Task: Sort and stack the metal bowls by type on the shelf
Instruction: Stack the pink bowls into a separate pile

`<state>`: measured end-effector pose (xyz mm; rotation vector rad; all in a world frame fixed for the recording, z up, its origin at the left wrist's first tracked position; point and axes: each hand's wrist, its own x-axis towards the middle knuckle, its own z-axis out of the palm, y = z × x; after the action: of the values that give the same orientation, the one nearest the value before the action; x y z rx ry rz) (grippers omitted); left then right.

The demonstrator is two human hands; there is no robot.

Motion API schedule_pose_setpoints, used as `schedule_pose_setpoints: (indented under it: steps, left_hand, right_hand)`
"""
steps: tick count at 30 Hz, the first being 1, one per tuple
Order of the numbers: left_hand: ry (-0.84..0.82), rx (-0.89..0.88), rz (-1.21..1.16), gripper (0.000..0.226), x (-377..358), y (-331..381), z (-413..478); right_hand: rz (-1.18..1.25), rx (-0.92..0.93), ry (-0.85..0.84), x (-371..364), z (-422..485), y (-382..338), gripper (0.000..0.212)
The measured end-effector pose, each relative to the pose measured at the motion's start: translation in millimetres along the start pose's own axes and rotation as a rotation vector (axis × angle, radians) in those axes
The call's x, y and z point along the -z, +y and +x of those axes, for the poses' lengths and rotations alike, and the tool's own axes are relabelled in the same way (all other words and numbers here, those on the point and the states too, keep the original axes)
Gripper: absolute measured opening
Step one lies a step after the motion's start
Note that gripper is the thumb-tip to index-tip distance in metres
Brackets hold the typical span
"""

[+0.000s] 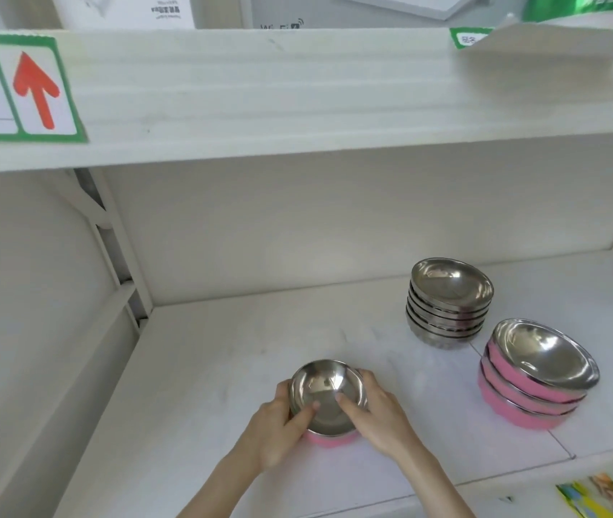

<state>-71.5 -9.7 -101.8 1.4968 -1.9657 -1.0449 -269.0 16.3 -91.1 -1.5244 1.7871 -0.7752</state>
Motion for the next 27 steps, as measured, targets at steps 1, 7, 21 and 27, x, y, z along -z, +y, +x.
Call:
schedule_pose_setpoints:
  steps: [1,7,21,27]
  left_hand:
    - [-0.002,-0.003,0.017,0.055,1,1,-3]
    - [0.007,-0.036,0.073,0.055,8,19,-21]
    - [0.125,-0.112,0.148,0.058,-10,113,-32]
    - [0.205,-0.120,0.122,0.056,-44,162,-27]
  right_hand:
    - [0.000,-0.001,-0.001,0,-4,-1,0.050]
    - [0.006,0.025,0.015,12,-24,-10,0.052]
    - [-0.064,0.177,0.070,107,-41,-16,0.040]
    - [-0.110,0.248,0.067,167,-38,1,0.034]
